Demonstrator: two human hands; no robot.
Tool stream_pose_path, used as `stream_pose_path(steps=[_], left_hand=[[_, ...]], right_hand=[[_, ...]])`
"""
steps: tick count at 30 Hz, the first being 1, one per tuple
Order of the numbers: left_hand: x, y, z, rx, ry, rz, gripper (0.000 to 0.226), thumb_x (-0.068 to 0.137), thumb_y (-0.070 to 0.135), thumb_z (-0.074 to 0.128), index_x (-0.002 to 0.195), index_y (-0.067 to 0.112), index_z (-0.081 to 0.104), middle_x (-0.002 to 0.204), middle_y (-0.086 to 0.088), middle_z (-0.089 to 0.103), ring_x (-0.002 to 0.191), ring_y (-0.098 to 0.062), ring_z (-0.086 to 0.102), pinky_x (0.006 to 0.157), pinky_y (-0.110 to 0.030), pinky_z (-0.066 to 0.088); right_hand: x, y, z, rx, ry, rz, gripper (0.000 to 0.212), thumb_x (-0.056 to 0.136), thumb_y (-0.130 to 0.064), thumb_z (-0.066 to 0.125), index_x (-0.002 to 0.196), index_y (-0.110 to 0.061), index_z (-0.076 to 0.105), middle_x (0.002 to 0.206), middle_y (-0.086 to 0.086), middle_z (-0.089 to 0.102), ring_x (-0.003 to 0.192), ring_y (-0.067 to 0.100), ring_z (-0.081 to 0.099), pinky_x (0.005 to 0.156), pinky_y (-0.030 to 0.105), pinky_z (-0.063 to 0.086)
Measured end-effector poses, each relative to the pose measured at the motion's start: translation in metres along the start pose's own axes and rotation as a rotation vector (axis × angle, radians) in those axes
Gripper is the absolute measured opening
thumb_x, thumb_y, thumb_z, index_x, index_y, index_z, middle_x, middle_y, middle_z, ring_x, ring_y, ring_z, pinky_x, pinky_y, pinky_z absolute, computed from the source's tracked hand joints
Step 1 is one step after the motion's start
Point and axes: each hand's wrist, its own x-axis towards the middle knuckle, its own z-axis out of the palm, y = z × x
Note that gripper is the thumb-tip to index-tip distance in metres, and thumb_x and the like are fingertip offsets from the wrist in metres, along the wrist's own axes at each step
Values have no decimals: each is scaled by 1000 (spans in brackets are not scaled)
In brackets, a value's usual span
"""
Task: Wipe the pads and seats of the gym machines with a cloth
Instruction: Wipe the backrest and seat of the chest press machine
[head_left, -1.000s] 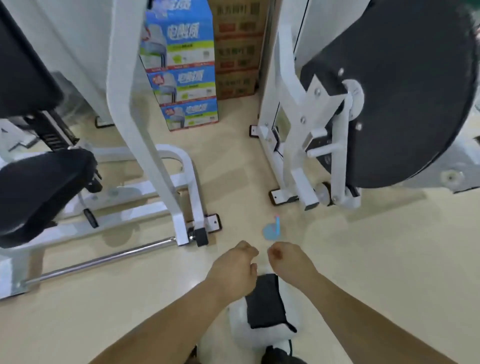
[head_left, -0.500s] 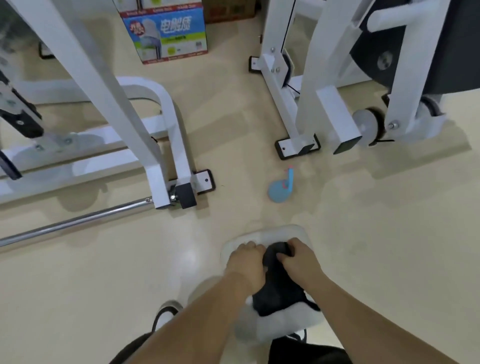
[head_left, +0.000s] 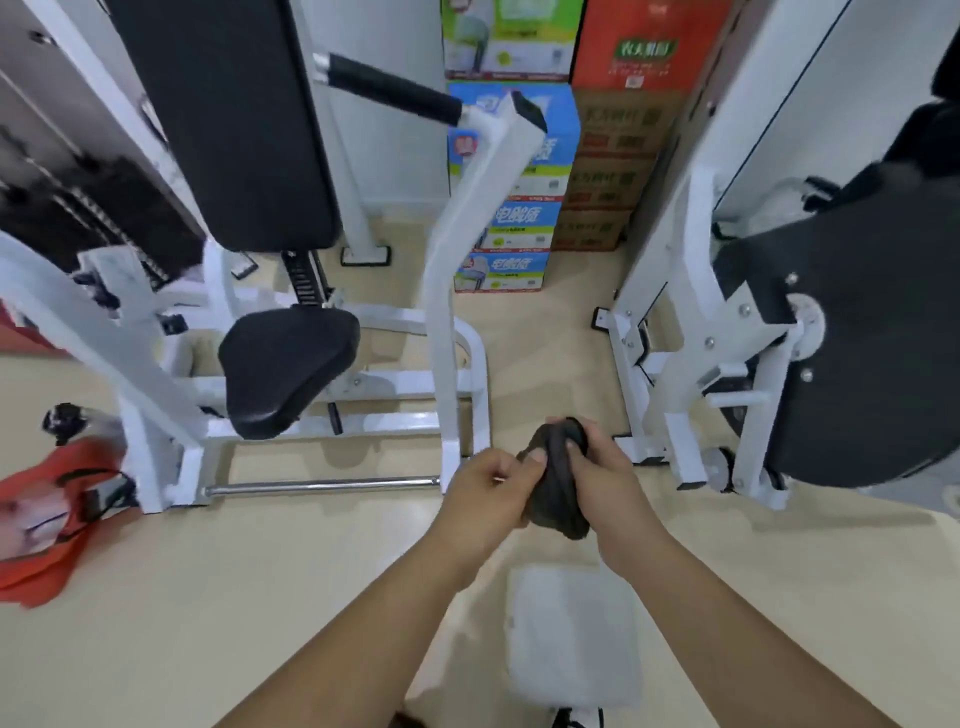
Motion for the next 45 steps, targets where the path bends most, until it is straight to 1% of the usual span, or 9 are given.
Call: stream_pose_path(steps=[3, 6, 12, 17, 19, 22, 35, 39, 45], left_hand=[[-45, 58, -47, -103, 115, 35, 49, 84, 55, 78, 114, 25, 55, 114, -4, 68, 101, -15, 72, 86, -35, 62], [-76, 104, -107, -230, 143, 90, 69, 79, 61, 78, 136, 32, 51, 122, 4, 69, 105, -10, 72, 93, -39, 61], [-117, 149, -223, -94, 288, 240, 22, 95, 42, 53, 114, 46, 64, 106, 9, 75, 103, -18, 72, 93, -51, 60], [-120, 182, -289, -240, 477, 208, 20, 104, 38, 45, 100, 35, 64, 103, -3, 73, 96, -26, 72, 88, -52, 61], [-117, 200, -305, -290, 557, 219, 22, 106, 40, 43, 114, 32, 62, 109, -2, 71, 97, -23, 70, 80, -42, 63], [-105, 223, -318, -306, 599, 275, 43, 98, 56, 43, 136, 40, 56, 130, 7, 67, 117, -20, 64, 100, -45, 55], [-10, 358, -367, -578, 674, 281, 25, 107, 45, 48, 117, 31, 66, 110, -2, 76, 101, -23, 72, 89, -42, 60], [17, 404, -384, -575, 646, 284, 42, 102, 58, 46, 138, 39, 54, 127, 4, 67, 113, -22, 66, 95, -43, 56], [80, 453, -423, -716, 618, 189, 51, 97, 67, 45, 143, 46, 48, 130, -1, 67, 115, -31, 65, 102, -56, 52]], right_hand=[[-38, -87, 52, 42, -148, -79, 35, 101, -5, 55, 108, -32, 76, 110, 7, 78, 106, 27, 75, 91, 44, 60], [-64, -149, 116, 46, -252, -137, 30, 104, -7, 57, 115, -29, 74, 106, 3, 80, 94, 19, 77, 78, 30, 63], [-95, -207, 226, -14, -268, -209, 37, 104, -5, 52, 115, -32, 75, 110, -7, 79, 102, 11, 73, 85, 30, 60], [-80, -250, 273, -49, -117, -229, 23, 104, -7, 52, 102, -22, 69, 106, 6, 73, 95, 21, 66, 80, 36, 56], [-66, -265, 281, -101, -114, -118, 15, 102, -13, 52, 101, -19, 65, 108, 12, 71, 97, 27, 66, 82, 40, 56], [-60, -277, 290, -276, -279, 27, 14, 96, -10, 53, 98, -12, 66, 92, 12, 67, 83, 27, 65, 74, 40, 57], [66, -442, 369, -277, -346, -330, 20, 101, -27, 56, 111, -12, 66, 94, 9, 73, 81, 21, 69, 80, 43, 62], [90, -482, 389, -455, -404, -377, 20, 98, -37, 57, 108, -23, 67, 109, 4, 72, 101, 21, 70, 83, 38, 60], [135, -563, 411, -487, -372, -540, 23, 103, -27, 57, 101, -9, 71, 72, 10, 70, 55, 21, 62, 56, 32, 56]])
